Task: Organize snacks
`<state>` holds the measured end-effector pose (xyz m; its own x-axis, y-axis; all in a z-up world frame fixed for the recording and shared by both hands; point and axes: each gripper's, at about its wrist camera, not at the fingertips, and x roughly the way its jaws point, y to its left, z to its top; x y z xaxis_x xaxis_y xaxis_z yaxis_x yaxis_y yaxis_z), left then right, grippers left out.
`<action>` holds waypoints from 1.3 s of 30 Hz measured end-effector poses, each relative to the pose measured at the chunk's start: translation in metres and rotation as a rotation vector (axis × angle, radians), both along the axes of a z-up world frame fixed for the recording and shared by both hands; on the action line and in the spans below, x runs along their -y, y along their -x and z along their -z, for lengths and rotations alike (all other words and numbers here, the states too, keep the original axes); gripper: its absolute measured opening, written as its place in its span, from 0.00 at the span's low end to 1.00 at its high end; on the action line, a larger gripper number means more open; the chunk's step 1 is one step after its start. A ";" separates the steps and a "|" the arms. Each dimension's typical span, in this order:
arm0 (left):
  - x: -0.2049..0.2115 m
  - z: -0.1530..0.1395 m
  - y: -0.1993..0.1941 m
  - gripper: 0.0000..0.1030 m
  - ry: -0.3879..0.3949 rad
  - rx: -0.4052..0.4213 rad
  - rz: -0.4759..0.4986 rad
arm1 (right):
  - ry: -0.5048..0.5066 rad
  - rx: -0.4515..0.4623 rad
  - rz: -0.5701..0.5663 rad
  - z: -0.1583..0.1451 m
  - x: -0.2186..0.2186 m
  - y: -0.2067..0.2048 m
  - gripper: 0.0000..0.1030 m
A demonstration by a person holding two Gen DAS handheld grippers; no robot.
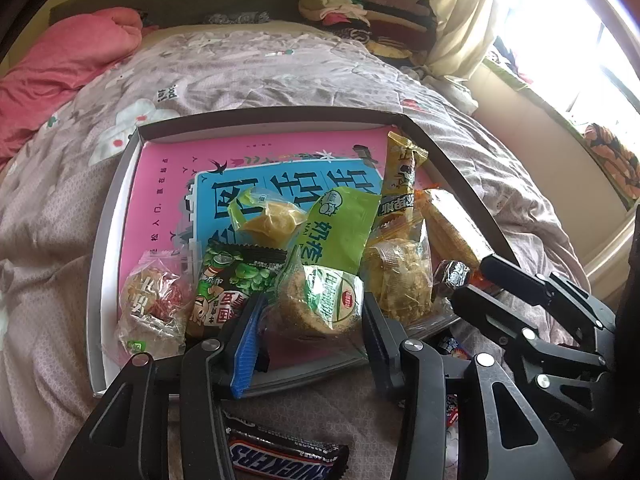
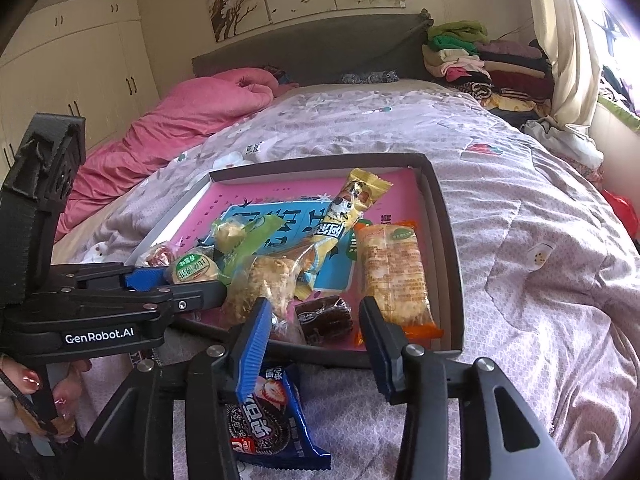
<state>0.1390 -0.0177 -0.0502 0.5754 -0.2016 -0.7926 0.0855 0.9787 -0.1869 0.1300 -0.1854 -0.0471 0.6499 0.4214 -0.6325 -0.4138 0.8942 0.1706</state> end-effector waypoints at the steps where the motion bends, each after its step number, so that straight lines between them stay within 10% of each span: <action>1: 0.000 0.000 0.000 0.47 -0.002 -0.001 0.000 | -0.005 0.001 0.003 -0.001 0.001 0.001 0.47; 39: -0.005 -0.035 0.017 0.75 -0.040 0.080 -0.037 | -0.097 0.074 0.027 -0.024 0.016 0.011 0.73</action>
